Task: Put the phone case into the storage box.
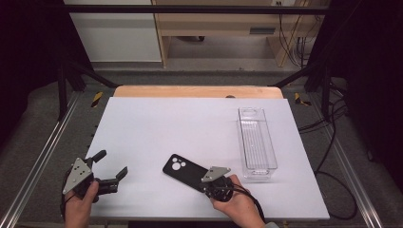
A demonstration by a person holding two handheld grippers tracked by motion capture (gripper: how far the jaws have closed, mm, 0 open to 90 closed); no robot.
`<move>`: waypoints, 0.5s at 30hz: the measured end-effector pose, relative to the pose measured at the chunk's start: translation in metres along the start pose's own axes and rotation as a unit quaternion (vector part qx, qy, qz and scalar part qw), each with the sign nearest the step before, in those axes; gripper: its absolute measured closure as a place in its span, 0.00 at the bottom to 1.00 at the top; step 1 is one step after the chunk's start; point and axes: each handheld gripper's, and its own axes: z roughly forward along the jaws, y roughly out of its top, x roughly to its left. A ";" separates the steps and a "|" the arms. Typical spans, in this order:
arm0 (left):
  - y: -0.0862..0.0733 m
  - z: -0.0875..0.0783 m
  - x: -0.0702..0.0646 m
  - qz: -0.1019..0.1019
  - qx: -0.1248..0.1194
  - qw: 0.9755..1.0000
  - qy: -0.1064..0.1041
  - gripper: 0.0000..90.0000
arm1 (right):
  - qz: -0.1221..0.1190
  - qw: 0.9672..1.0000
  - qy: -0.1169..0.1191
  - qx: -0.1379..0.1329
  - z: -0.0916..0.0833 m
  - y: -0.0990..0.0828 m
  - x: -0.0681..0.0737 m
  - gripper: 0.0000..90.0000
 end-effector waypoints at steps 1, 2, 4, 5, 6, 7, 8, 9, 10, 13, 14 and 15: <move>0.000 0.000 0.000 0.000 0.001 1.000 0.000 0.02 | 0.003 1.000 0.002 -0.001 -0.002 -0.002 0.000 1.00; -0.001 0.000 0.001 0.000 0.002 1.000 0.001 0.02 | 0.002 1.000 0.003 -0.003 -0.002 -0.004 0.000 1.00; -0.001 0.000 0.001 0.000 0.002 1.000 0.002 0.02 | 0.004 1.000 0.008 -0.004 -0.005 -0.007 0.000 1.00; -0.001 0.000 0.001 -0.001 0.002 1.000 0.002 0.02 | 0.006 1.000 0.009 -0.005 -0.006 -0.008 0.001 1.00; -0.001 0.000 0.001 -0.001 0.002 1.000 0.002 0.02 | 0.004 1.000 0.008 -0.006 -0.007 -0.009 0.001 1.00; -0.001 0.000 0.001 -0.001 0.002 1.000 0.003 0.02 | 0.004 1.000 0.009 -0.007 -0.008 -0.010 0.001 1.00; -0.001 0.000 0.001 -0.002 0.002 1.000 0.003 0.02 | 0.005 1.000 0.009 -0.008 -0.008 -0.011 0.002 1.00; -0.001 0.000 0.001 -0.002 0.003 1.000 0.003 0.02 | 0.005 1.000 0.009 -0.008 -0.009 -0.012 0.002 1.00; -0.001 0.000 0.001 -0.001 0.003 1.000 0.004 0.02 | 0.004 1.000 0.010 -0.007 -0.010 -0.012 0.002 1.00; 0.000 0.000 0.001 -0.001 0.002 1.000 0.003 0.02 | 0.004 1.000 0.010 -0.007 -0.012 -0.015 0.003 1.00; 0.000 0.000 0.001 -0.001 0.002 1.000 0.003 0.02 | 0.002 1.000 0.011 -0.007 -0.012 -0.015 0.003 1.00; 0.000 0.000 0.001 -0.001 0.002 1.000 0.003 0.02 | 0.002 1.000 0.011 -0.005 -0.013 -0.015 0.003 1.00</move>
